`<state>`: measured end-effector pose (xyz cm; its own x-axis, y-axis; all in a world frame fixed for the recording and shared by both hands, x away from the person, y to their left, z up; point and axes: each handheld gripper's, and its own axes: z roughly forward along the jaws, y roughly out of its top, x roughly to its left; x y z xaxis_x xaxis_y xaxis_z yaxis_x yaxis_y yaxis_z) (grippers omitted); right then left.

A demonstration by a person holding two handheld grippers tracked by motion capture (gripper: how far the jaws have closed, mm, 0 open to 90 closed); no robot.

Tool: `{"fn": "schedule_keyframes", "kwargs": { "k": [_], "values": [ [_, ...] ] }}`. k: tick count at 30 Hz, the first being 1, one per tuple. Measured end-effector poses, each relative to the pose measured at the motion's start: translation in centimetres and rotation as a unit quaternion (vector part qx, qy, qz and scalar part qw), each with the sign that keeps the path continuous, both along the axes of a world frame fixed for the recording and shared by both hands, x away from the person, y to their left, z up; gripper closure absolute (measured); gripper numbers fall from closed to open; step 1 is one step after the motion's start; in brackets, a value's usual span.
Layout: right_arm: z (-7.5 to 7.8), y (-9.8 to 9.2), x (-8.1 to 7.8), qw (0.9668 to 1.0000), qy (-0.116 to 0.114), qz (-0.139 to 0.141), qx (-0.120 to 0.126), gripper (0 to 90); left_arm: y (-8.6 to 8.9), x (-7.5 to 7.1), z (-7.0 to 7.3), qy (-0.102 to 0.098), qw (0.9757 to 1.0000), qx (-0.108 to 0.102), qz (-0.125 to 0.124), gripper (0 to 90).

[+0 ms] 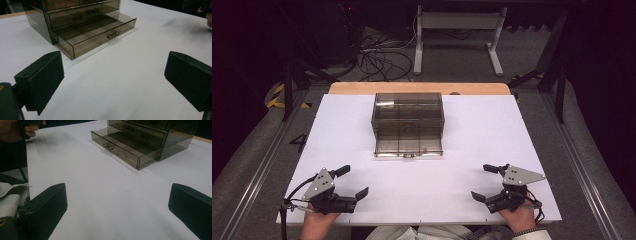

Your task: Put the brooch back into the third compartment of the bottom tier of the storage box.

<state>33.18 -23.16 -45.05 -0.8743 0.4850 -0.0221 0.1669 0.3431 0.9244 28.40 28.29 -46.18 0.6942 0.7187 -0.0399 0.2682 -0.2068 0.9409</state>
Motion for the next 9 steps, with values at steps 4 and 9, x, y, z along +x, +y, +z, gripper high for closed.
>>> {"fn": "schedule_keyframes", "kwargs": {
  "k": [4,9],
  "values": [
    [-0.03,0.01,0.05,1.0,0.002,0.0,0.0,2.7,0.0,-0.02,0.07,-0.001,1.0,0.008,-0.004,3.5],
    [-0.03,0.01,0.07,1.0,0.002,0.001,0.001,2.7,0.13,0.12,0.23,0.017,0.9996,0.0,-0.021,3.5]
  ]
}}
